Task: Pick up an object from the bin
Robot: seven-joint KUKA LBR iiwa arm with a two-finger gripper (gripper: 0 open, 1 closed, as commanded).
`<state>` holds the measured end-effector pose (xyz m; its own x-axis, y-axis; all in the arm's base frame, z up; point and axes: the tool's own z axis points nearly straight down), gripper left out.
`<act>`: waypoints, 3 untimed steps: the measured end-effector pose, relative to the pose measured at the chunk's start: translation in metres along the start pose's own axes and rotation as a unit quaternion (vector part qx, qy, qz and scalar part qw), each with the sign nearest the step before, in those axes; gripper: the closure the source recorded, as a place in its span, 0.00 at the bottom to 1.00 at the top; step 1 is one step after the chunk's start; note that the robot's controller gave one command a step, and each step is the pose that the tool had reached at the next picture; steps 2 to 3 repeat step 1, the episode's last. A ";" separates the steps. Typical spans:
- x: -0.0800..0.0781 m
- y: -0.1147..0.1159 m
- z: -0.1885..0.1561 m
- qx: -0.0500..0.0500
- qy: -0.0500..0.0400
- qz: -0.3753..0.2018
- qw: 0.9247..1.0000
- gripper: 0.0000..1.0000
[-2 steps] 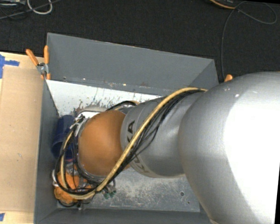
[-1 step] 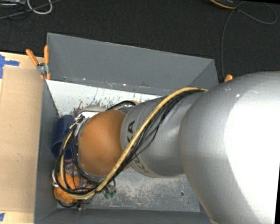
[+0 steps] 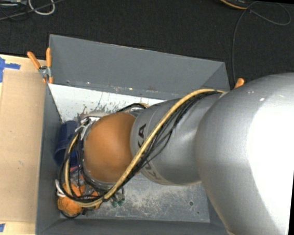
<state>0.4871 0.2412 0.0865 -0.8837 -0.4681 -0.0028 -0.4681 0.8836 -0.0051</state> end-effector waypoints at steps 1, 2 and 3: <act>0.000 0.001 -0.032 -0.001 0.001 0.001 1.000 1.00; 0.000 0.001 -0.032 -0.001 0.001 0.001 1.000 1.00; 0.000 0.001 -0.032 -0.001 0.001 0.001 1.000 1.00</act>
Offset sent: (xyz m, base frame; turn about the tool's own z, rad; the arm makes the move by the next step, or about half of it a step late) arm -0.0004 0.0005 0.0506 0.0019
